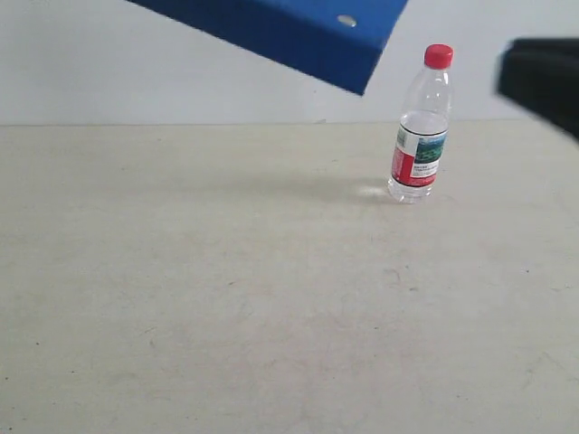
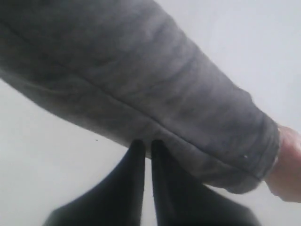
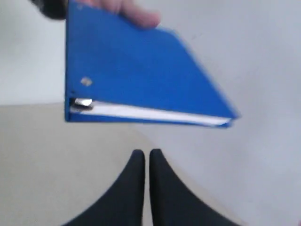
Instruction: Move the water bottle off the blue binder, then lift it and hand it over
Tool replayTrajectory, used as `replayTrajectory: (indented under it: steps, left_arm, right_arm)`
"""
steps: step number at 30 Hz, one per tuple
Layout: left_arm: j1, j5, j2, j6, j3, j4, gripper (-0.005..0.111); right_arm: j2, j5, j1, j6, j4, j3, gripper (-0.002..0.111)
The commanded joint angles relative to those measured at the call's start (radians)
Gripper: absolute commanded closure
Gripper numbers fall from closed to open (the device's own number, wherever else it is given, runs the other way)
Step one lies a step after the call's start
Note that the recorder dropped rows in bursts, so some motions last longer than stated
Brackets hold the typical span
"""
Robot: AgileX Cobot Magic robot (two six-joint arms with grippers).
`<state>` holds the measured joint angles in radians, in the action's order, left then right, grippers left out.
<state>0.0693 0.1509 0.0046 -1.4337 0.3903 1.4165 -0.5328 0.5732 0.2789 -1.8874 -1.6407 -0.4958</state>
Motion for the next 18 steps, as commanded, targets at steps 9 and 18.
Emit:
replayTrajectory:
  steps: [9,18]
  left_arm:
    - [-0.003,-0.038,-0.005,0.007,-0.256,0.009,0.102]
    - [-0.003,-0.065,-0.005,0.007,-0.390,0.009,0.102]
  right_arm:
    - [0.484,-0.092,0.010,0.500,0.085,0.375,0.108]
    - [0.490,-0.491,0.010,0.117,-0.104,0.496,0.108]
